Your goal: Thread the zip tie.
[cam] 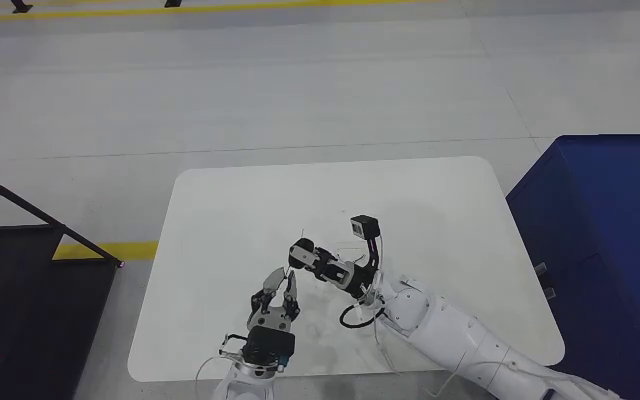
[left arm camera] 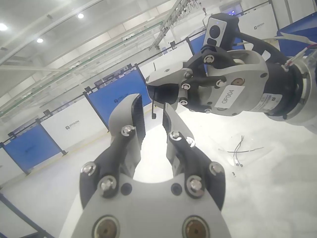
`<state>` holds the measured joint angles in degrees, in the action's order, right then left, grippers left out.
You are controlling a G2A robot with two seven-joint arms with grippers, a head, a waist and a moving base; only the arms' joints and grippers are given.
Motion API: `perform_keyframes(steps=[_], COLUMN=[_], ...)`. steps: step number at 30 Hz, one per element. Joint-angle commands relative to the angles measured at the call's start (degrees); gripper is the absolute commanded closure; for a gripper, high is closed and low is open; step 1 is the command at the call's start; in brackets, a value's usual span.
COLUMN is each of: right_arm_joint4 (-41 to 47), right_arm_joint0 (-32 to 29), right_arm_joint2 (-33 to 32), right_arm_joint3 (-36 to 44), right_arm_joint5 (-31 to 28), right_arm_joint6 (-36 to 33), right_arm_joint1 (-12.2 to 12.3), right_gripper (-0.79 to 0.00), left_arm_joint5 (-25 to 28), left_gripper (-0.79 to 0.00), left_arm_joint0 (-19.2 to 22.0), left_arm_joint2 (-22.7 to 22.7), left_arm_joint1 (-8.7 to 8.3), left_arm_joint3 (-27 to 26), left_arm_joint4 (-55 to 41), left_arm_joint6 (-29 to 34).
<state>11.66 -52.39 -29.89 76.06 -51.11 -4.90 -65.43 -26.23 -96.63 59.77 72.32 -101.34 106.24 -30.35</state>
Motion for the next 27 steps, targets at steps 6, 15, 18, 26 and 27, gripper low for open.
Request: perform_keyframes(steps=[6, 15, 18, 26, 27], right_arm_joint4=[0.1, -0.4, 4.5, 22.3, 21.9], right_arm_joint0=[-1.0, -1.6, -2.7, -7.5, -8.3], right_arm_joint2=[-2.0, -3.9, -6.6, -18.7, -20.8], right_arm_joint3=[0.3, -0.7, -0.2, 10.6, 12.6], right_arm_joint5=[0.9, 5.6, 14.2, 40.5, 40.5], right_arm_joint6=[-2.5, -1.5, -4.6, -34.4, -35.6], right_arm_joint1=[-0.5, -0.4, 0.4, 5.8, 6.4], right_gripper=[0.0, -0.785, -0.785, -0.785, -0.785], left_arm_joint5=[0.9, 0.1, -9.1, -31.8, -31.8], left_gripper=[0.0, 0.0, 0.0, 0.0, 0.0], left_arm_joint0=[-0.8, -0.2, -0.6, -1.1, -1.3], left_arm_joint2=[0.7, 2.7, 6.3, 12.8, 12.9], left_arm_joint1=[0.0, -0.18, -0.44, -0.64, -0.55], left_arm_joint3=[-0.1, 0.0, 0.5, 4.2, 3.5], left_arm_joint4=[-0.3, 1.1, 7.5, 34.0, 33.9], left_arm_joint6=[-1.3, -2.0, -6.0, -11.7, -11.1])
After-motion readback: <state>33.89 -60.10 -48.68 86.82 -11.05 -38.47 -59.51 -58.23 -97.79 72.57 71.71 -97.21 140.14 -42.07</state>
